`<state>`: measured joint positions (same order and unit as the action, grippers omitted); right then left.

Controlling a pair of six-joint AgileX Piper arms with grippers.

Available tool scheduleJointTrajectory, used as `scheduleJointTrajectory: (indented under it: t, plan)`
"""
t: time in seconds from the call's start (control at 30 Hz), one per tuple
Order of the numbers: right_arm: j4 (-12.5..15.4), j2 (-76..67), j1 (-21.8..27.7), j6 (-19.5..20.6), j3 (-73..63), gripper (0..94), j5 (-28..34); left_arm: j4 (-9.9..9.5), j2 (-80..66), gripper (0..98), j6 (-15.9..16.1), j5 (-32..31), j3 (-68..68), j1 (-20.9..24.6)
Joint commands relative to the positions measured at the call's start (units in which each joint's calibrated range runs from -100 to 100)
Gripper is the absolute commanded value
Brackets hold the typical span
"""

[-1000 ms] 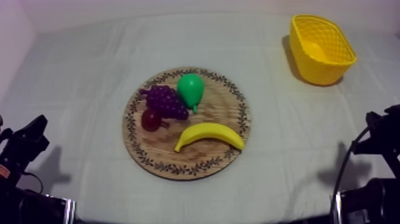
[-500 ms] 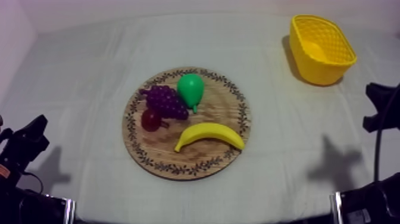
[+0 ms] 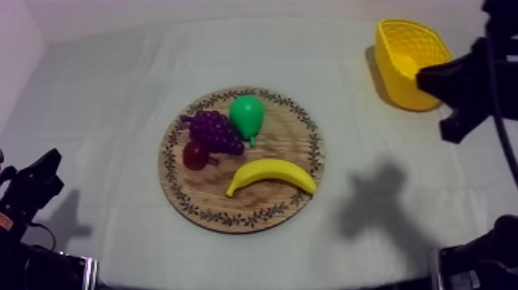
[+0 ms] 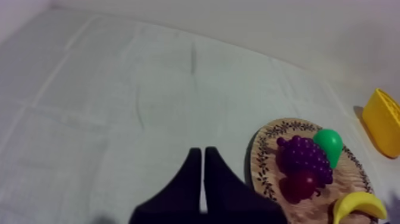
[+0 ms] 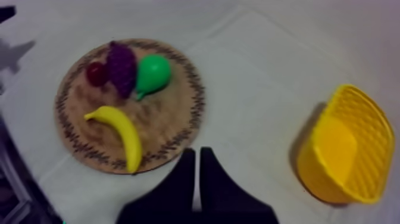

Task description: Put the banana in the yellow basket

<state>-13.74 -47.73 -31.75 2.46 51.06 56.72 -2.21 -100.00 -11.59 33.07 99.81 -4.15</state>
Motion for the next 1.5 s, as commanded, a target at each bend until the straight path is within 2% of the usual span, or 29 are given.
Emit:
scheduleJointTrajectory:
  t: [0.0,0.17,0.2,0.3,0.33,0.43,0.73,1.0,1.27,1.47]
  plan:
    - [-2.3,5.6,-10.4,2.6,-0.6,0.6,0.8,-0.01,0.0,0.1,0.0,0.0,0.0,0.0]
    - [-3.9,11.2,-17.0,5.1,0.8,1.0,0.8,-0.01,0.0,0.1,0.0,0.0,0.0,0.0]
    - [-4.8,12.4,-18.2,6.2,1.3,1.2,0.5,-0.01,0.0,0.1,0.0,0.0,0.0,0.0]
    - [-10.4,16.0,-21.9,13.3,3.5,1.1,-0.5,-0.01,0.0,0.1,0.0,0.0,0.0,0.0]
    - [-11.3,17.0,-22.7,14.2,4.0,1.1,-1.0,-0.01,0.0,0.1,0.0,0.0,0.0,0.0]
    - [-11.3,19.7,-23.9,13.3,4.1,1.0,-2.7,-0.01,0.0,0.1,0.0,0.0,0.0,0.0]
    - [-8.4,26.1,-23.9,8.4,-2.2,0.6,-3.3,-0.01,0.0,0.1,0.0,0.0,0.0,0.0]
    - [-9.2,32.9,-23.0,7.8,-6.1,0.6,-4.3,-0.01,0.0,0.1,0.0,0.0,0.0,0.0]
    - [-9.5,41.2,-17.9,5.2,-11.4,0.6,-6.9,-0.01,0.0,0.1,0.0,0.0,0.0,0.0]
    - [-11.6,44.8,-14.7,5.3,-10.8,0.7,-9.7,-0.01,0.0,0.1,0.0,0.0,0.0,0.0]
